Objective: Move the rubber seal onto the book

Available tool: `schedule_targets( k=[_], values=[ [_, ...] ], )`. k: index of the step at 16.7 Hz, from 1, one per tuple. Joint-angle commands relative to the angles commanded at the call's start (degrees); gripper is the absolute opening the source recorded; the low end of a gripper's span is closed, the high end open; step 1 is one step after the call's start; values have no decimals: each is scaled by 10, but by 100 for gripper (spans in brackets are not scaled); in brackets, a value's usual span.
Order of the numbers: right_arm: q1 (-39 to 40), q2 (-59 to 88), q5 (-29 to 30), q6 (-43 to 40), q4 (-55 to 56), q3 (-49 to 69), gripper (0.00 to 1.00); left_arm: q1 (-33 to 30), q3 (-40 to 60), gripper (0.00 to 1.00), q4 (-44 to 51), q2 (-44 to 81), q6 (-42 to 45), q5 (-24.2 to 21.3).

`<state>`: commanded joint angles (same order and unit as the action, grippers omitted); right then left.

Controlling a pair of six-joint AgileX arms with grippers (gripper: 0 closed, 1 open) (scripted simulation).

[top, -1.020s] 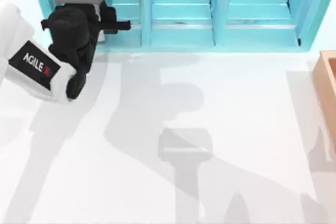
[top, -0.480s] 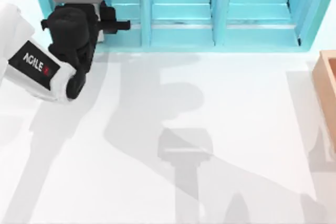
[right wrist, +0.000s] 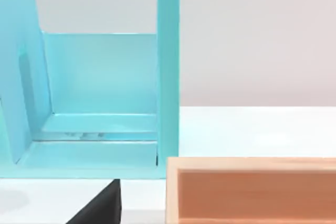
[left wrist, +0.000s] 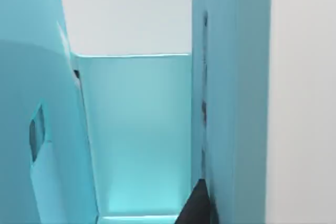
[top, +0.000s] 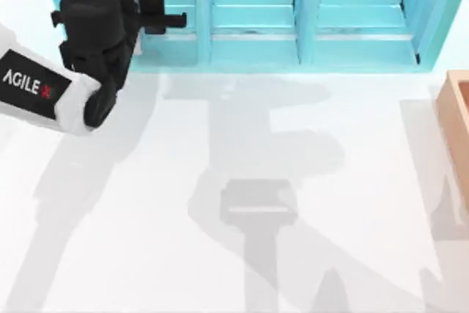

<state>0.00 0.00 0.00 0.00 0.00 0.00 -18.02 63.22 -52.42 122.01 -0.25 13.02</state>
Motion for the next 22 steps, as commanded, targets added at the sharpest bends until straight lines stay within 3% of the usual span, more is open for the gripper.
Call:
schedule_targets(
  k=[11, 15, 22],
  values=[
    [0, 0, 0, 0, 0, 0, 100, -73, -191, 0, 273, -479, -7, 86],
    [0, 0, 0, 0, 0, 0, 100, -84, -214, 0, 308, -530, -9, 98],
    [0, 0, 0, 0, 0, 0, 100, -91, -205, 0, 308, -515, -25, 106]
  ],
)
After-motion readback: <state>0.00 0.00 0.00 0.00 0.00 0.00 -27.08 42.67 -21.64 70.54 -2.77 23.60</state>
